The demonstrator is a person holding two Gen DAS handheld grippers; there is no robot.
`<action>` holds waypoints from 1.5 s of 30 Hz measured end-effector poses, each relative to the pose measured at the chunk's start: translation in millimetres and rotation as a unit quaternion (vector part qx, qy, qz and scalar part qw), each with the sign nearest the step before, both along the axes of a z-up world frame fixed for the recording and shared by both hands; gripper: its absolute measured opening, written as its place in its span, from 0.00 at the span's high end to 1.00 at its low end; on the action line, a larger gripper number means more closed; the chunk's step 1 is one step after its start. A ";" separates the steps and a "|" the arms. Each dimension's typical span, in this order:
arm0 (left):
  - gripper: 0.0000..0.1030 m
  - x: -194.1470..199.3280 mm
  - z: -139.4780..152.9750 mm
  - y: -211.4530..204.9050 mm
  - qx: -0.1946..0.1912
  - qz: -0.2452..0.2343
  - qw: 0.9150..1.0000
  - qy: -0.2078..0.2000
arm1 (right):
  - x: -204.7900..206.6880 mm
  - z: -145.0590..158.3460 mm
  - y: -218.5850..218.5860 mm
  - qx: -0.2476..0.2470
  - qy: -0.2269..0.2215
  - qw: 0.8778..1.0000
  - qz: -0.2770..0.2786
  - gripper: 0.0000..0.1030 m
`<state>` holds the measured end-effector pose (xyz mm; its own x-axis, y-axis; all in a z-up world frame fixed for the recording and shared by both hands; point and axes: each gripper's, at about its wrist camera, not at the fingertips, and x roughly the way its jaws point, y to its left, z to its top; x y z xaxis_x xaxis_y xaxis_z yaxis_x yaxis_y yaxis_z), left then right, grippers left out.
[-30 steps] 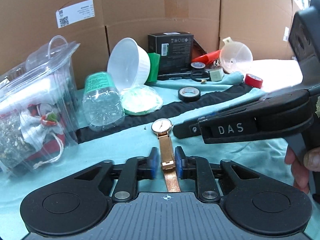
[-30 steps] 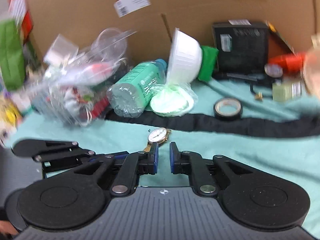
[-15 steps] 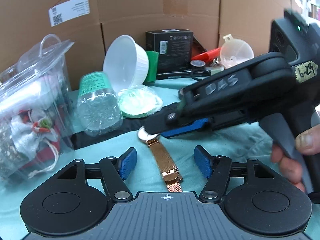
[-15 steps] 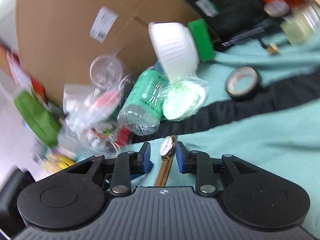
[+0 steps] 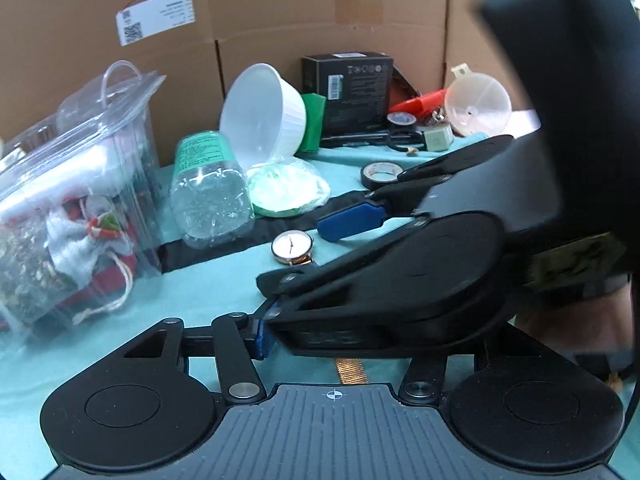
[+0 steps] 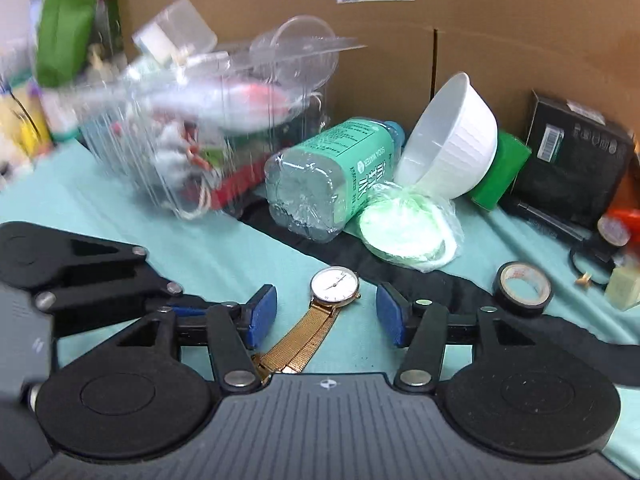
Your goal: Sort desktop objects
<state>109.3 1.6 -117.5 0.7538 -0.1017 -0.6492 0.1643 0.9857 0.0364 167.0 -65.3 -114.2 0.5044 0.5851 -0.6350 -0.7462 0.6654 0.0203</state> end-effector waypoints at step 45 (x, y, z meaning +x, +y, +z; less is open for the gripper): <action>0.17 -29.5 -4.5 -11.0 -0.020 -0.059 0.998 -0.010 | -4.9 -9.3 -70.8 0.193 0.180 0.963 -0.063 0.76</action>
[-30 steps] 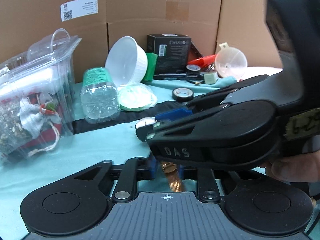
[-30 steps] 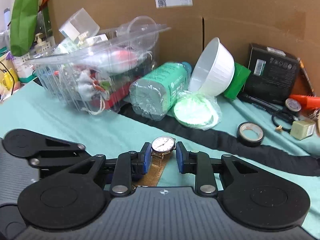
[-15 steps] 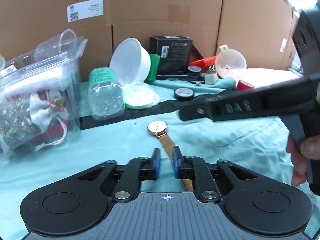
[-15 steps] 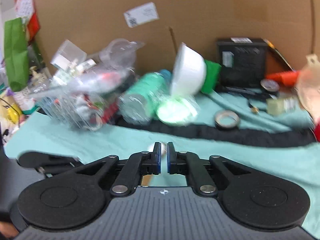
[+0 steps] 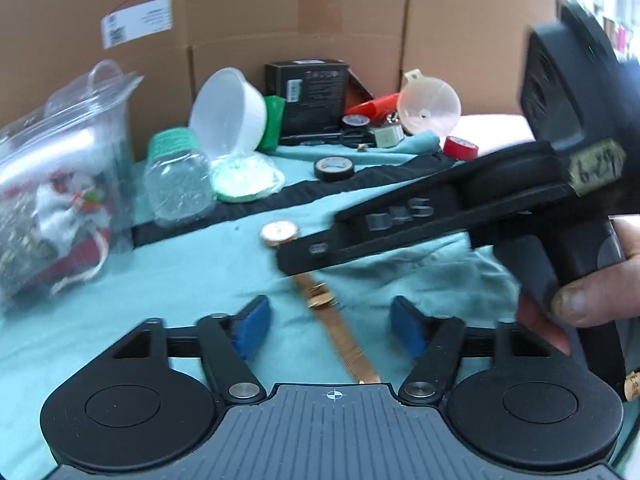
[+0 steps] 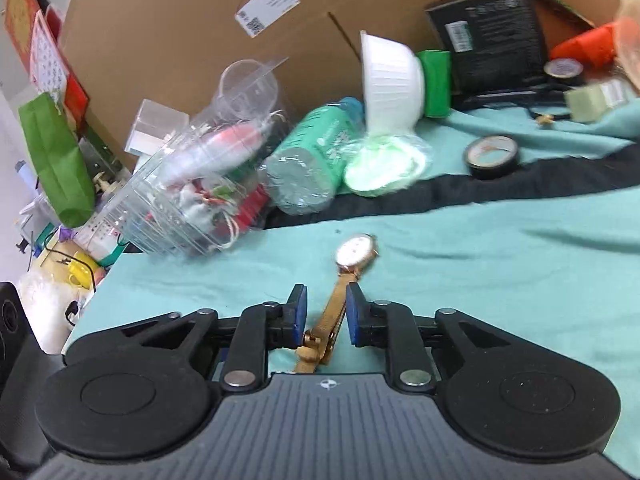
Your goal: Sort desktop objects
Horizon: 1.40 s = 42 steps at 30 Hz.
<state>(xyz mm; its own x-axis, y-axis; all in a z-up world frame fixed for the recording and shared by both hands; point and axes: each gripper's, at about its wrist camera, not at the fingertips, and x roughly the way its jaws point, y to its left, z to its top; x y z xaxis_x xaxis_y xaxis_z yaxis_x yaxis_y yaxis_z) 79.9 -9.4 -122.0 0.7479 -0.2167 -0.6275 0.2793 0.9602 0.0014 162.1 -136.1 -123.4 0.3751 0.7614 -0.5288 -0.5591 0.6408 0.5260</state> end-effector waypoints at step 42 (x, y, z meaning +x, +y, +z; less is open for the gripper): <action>0.61 -2.7 8.0 40.2 -0.086 0.010 0.996 -0.030 | -4.3 8.9 -7.1 0.056 0.040 0.997 0.031 0.66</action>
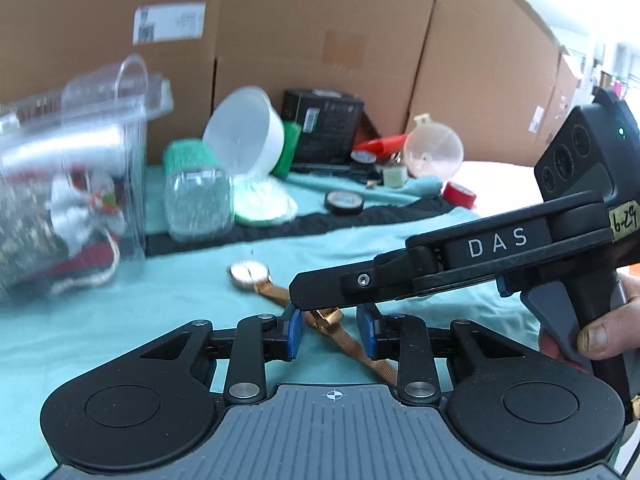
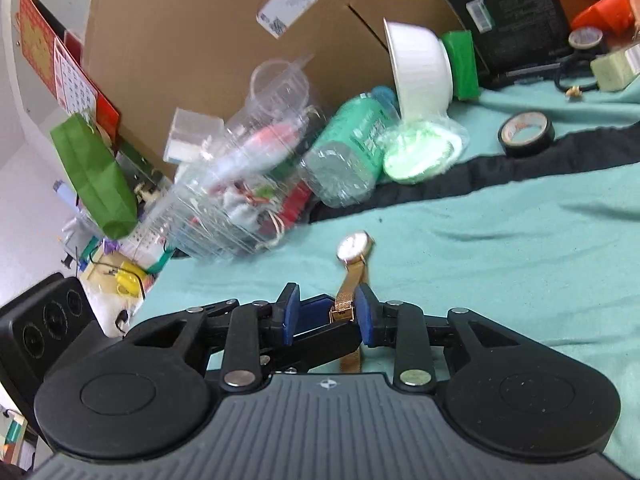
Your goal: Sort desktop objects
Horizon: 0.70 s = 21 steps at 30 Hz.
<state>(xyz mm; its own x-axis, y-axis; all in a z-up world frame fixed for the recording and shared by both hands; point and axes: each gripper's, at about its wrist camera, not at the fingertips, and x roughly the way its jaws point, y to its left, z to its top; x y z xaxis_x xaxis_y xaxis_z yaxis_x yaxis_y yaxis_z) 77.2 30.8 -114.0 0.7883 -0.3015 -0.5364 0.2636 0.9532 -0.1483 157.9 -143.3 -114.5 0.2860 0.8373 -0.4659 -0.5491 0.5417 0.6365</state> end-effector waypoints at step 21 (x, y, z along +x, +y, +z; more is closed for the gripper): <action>0.60 -26.8 109.5 43.5 0.011 0.035 0.991 -0.131 | -20.9 120.9 49.4 0.027 -0.143 0.989 0.019 0.65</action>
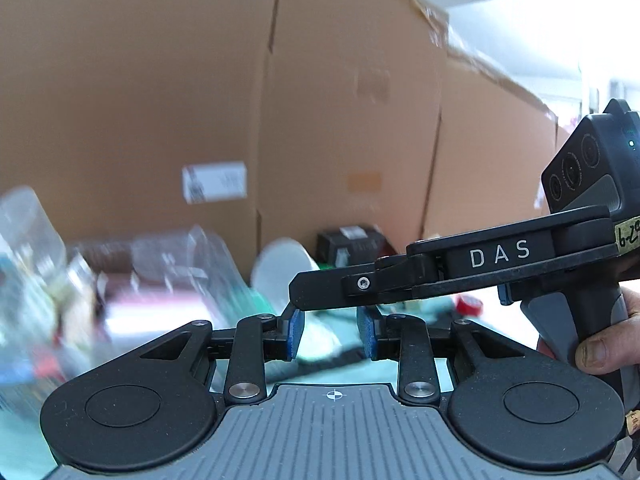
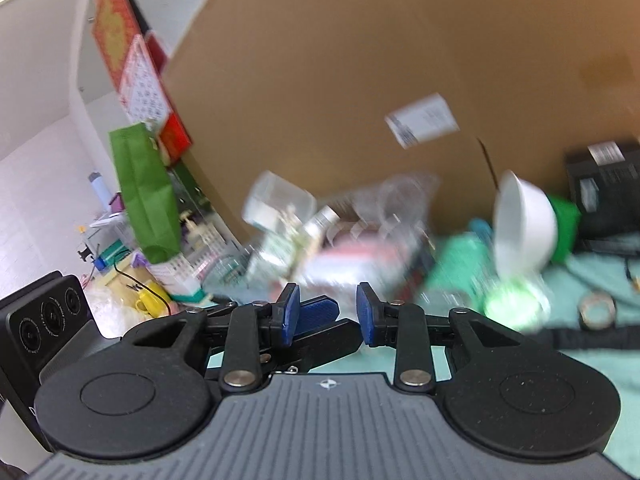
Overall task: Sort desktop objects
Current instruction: 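Lower the left gripper onto the watch and close on its strap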
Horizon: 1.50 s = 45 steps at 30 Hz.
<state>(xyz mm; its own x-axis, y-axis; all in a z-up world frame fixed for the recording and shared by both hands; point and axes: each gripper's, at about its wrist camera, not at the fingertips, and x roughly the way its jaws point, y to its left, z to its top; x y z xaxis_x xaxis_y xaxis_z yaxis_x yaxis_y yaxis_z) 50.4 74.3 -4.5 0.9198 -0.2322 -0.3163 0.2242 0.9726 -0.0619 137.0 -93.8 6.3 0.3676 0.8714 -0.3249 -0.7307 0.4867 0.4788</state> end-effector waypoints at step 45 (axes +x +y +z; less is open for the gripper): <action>0.66 68.2 -111.6 -39.1 -0.021 0.002 0.981 0.193 | -59.6 -116.1 -10.1 -0.249 -0.085 0.960 -0.094 0.77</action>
<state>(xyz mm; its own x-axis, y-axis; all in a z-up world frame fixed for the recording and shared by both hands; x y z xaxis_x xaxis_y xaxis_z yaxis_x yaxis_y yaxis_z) 118.7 35.2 -116.1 0.7346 -0.2487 -0.6313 0.1727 0.9683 -0.1806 77.4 -104.0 -109.8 0.5886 0.5364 -0.6049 -0.6539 0.7558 0.0340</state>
